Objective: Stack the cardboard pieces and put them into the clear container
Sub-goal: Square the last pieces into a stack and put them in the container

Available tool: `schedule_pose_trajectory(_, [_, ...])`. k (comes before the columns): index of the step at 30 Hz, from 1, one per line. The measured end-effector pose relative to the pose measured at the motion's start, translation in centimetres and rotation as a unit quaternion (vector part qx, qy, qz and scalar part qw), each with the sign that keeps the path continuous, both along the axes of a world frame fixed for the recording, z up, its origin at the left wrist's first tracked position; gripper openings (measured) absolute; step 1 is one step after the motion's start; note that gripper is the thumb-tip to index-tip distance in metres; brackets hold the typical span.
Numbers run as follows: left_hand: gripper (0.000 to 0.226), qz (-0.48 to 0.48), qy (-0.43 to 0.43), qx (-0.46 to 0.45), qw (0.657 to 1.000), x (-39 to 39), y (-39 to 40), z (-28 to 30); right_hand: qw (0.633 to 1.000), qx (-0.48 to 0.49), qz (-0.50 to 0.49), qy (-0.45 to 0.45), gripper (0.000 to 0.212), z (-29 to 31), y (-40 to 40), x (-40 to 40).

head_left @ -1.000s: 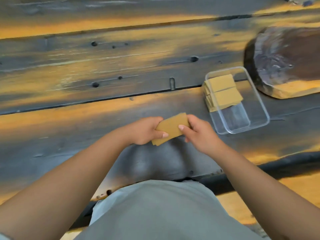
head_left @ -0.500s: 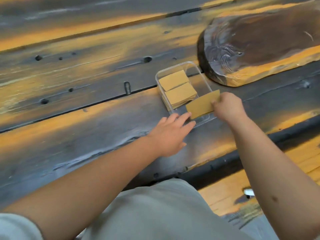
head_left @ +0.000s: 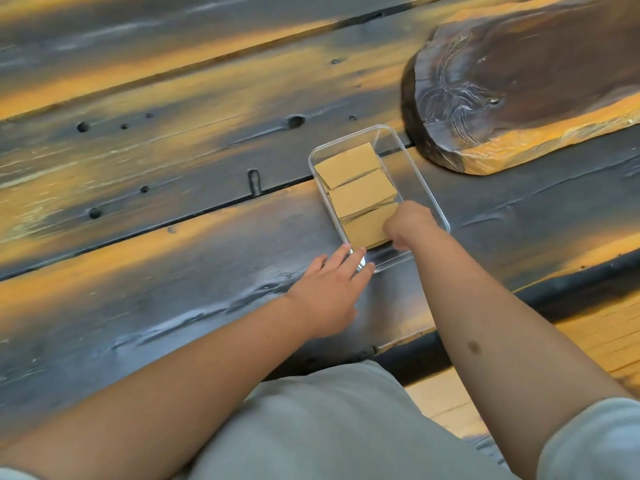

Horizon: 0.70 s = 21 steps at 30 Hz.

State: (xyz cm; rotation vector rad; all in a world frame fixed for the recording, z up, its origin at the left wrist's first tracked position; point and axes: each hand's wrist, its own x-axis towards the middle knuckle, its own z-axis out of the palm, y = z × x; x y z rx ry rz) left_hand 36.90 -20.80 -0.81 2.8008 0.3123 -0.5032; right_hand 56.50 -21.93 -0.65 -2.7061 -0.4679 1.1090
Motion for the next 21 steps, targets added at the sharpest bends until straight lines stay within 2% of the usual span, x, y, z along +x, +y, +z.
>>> schedule_pose_trajectory(2, [0.078, 0.000, 0.005, -0.002, 1.000, 0.0, 0.0, 0.0, 0.996, -0.055, 0.054, -0.034, 0.011, 0.1, 0.0, -0.4])
schedule_pose_trajectory(7, [0.077, -0.005, 0.009, 0.007, 1.000, 0.3, 0.0, 0.4, 0.983, -0.094, 0.156, -0.037, 0.010, 0.1, -0.4, 0.0])
schedule_pose_trajectory(9, [0.076, 0.006, -0.012, 0.011, 1.000, 0.5, -0.1, 0.7, 0.982, -0.088, 0.163, -0.041, 0.015, 0.4, -1.1, 0.9])
schedule_pose_trajectory(11, [0.070, 0.022, -0.058, 0.015, 0.998, 1.1, -0.1, 1.0, 0.989, -0.025, 0.138, -0.046, 0.017, 0.6, -1.8, 1.9])
schedule_pose_trajectory(13, [0.063, 0.022, -0.077, 0.014, 0.997, 2.6, 0.0, 1.2, 0.994, 0.065, 0.082, -0.025, 0.029, 0.8, -2.0, 2.7])
schedule_pose_trajectory(15, [0.063, 0.019, -0.049, 0.013, 0.999, 4.7, 0.3, 1.1, 0.989, 0.145, 0.011, 0.040, 0.040, 0.9, -1.4, 3.1])
schedule_pose_trajectory(17, [0.063, 0.014, -0.010, 0.017, 1.000, 6.6, 0.5, 0.9, 0.973, 0.183, -0.063, 0.127, 0.062, 1.1, -0.3, 3.1])
schedule_pose_trajectory(21, [0.063, -0.015, 0.097, 0.045, 0.994, 9.5, 1.4, 0.1, 0.940, 0.192, -0.166, 0.228, 0.070, 0.6, 1.5, 3.8])
